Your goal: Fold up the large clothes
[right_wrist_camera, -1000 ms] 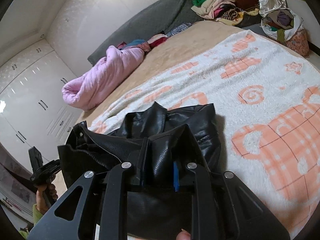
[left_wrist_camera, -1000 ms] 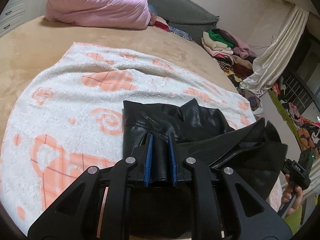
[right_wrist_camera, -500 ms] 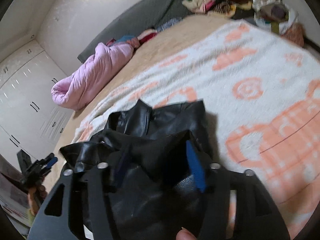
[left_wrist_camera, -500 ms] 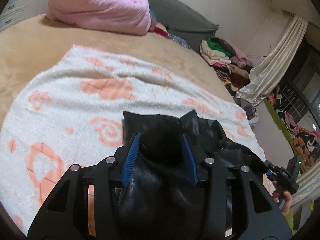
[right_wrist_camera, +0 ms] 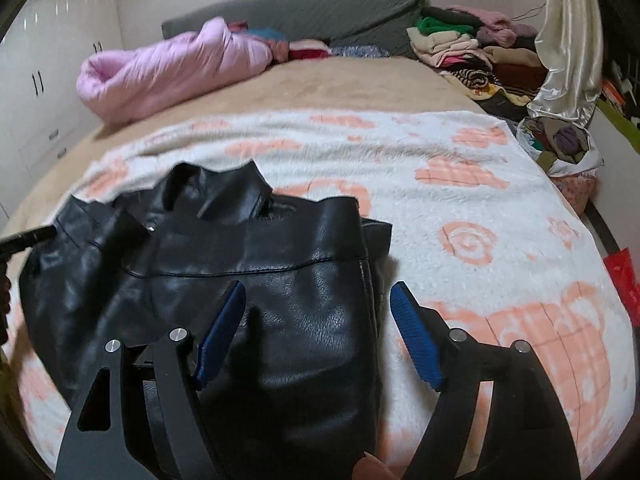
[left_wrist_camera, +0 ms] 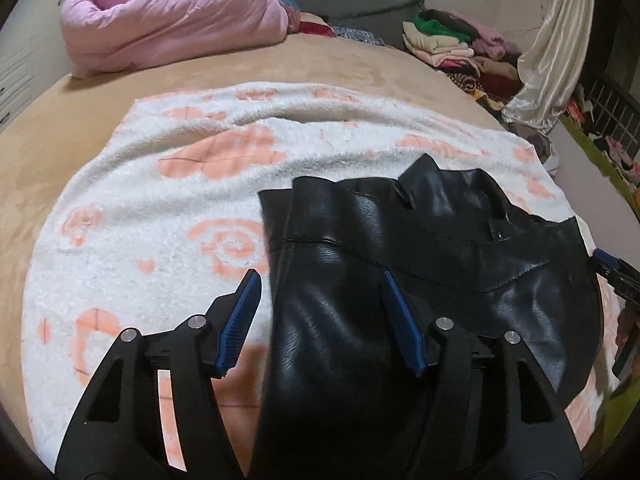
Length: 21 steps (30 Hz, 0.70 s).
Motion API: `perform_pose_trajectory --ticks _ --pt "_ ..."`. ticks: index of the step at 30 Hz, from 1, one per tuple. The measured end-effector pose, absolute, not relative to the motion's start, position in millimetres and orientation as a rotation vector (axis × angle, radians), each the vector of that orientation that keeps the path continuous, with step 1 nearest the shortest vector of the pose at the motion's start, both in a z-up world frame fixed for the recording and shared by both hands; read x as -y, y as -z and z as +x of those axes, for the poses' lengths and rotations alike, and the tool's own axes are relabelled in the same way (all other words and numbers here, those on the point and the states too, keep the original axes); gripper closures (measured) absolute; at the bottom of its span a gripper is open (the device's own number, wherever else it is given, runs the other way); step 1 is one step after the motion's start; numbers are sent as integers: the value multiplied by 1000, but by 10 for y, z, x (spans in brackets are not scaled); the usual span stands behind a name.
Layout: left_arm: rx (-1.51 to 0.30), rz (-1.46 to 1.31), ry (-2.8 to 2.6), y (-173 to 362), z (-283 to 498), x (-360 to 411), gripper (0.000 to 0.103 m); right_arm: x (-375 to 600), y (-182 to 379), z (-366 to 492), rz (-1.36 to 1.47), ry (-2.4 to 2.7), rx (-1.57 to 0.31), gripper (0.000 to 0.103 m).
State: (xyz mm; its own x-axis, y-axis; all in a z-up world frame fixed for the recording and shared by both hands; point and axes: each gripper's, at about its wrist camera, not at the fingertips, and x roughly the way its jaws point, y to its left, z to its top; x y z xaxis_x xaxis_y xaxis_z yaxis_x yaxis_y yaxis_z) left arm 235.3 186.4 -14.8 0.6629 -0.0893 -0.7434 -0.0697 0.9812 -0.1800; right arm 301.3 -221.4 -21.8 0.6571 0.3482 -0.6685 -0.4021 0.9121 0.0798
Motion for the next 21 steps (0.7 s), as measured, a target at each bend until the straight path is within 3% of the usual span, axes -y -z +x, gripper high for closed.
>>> perform_pose_trajectory --ticks 3,5,7,9,12,21 --pt "-844 -180 15 150 2392 -1832 49 2163 256 3104 -81 -429 -751 30" --pt "-840 -170 10 152 2406 -1816 56 2139 258 3155 -93 -421 -750 30" --pt "-839 -166 2 162 2412 -1799 66 2110 295 3224 -112 -424 -753 46" --pt "-837 -147 -11 167 2410 -1785 83 2101 320 3248 -124 -396 -751 69" --pt "-814 -165 -10 115 2390 -1809 94 2180 320 3256 -88 -382 -735 84" --pt "-669 -217 12 -381 2365 -1860 96 2498 -174 3204 137 -418 -599 90"
